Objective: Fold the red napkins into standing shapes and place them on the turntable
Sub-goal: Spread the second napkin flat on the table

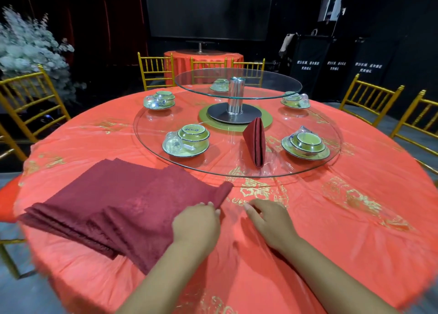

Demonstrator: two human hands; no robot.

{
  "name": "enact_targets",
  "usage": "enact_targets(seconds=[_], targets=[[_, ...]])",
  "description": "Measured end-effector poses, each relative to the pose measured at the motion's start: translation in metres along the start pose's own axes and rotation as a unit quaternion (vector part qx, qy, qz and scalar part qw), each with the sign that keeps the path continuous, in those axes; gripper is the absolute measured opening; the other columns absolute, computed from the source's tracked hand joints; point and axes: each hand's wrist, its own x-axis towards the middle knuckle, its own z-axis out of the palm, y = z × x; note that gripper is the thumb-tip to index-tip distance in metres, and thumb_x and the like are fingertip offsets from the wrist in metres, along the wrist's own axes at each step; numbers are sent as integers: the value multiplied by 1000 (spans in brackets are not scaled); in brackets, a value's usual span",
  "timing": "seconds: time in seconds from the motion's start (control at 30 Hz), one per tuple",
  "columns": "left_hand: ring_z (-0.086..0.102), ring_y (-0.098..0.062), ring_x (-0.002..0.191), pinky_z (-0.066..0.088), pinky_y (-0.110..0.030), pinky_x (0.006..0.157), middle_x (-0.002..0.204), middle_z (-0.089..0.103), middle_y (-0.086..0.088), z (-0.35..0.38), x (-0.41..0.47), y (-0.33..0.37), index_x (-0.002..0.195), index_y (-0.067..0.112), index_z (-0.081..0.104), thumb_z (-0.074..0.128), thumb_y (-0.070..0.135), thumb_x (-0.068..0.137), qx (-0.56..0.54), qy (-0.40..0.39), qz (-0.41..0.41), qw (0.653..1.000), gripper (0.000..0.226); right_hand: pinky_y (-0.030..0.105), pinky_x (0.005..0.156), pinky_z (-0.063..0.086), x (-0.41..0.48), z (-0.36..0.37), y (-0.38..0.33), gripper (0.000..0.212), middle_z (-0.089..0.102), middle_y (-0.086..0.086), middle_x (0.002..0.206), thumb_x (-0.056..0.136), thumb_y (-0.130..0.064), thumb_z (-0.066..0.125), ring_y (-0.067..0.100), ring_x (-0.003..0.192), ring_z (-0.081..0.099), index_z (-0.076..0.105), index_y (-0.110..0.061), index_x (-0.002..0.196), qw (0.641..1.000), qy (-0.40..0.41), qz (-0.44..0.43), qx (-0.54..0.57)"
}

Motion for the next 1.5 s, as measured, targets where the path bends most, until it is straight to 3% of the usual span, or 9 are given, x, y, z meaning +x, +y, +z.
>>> enact_targets(seconds=[0.17,0.5,0.63,0.83,1.13,1.2,1.3,1.43,1.5], targets=[[58,-29,110,44,-35,82,119,62,-6,10,-15,39,122,22,54,31,40,100,-61,-54,61,995,36,35,69,48,7,10,-19,22,65,-4,72,86,-31,61,18,72,62,55,-28,106,981,-18,124,146],[15,-20,146,17,-38,118,158,21,-6,29,-11,-49,150,30,25,27,62,94,11,16,4,1000,64,38,88,46,37,-16,34,46,62,11,119,86,-19,58,31,111,56,49,-16,131,980,26,193,-42],[-6,-19,148,0,-38,119,161,-2,-6,52,-22,-65,153,32,8,13,68,91,12,-15,-4,1000,72,37,102,35,25,-10,9,48,53,11,129,88,-29,59,29,121,45,49,-13,132,990,35,92,-104],[-4,-16,148,4,-35,119,161,-2,-4,59,-25,-66,153,32,7,13,69,90,0,7,-10,1000,72,34,113,24,-33,28,-46,62,38,-1,149,87,-58,47,16,137,31,45,-25,139,980,-141,-120,-67],[-14,-19,147,20,-35,115,157,-21,-4,53,-51,-63,147,27,-17,-4,80,71,-44,76,-17,996,93,23,100,34,-44,24,-42,26,64,-6,120,98,-27,47,8,117,51,67,-20,113,994,-73,-74,41],[-9,-19,148,23,-35,113,159,-15,-5,54,-52,-64,142,27,-24,3,80,73,-32,81,-1,996,91,31,74,38,-43,13,-39,26,61,-9,77,97,-21,49,8,79,53,60,-23,73,995,0,-17,99],[0,-16,148,28,-34,109,161,-1,0,56,-50,-67,146,33,-21,7,78,81,15,60,18,998,85,34,58,27,-42,-8,-22,38,39,-6,54,95,-16,51,15,59,40,37,-17,60,977,110,103,148],[11,-15,147,28,-36,105,160,15,2,51,-52,-61,148,46,14,5,78,83,85,14,13,996,73,36,64,41,-51,-35,7,7,62,2,73,91,-16,55,29,73,60,62,-14,90,959,187,196,89],[36,-21,135,36,-39,95,146,42,-1,43,-55,-56,143,44,34,5,78,80,105,33,8,994,77,39,69,45,-60,-44,13,33,64,3,86,84,-16,61,32,84,63,56,-17,117,949,197,244,23]])
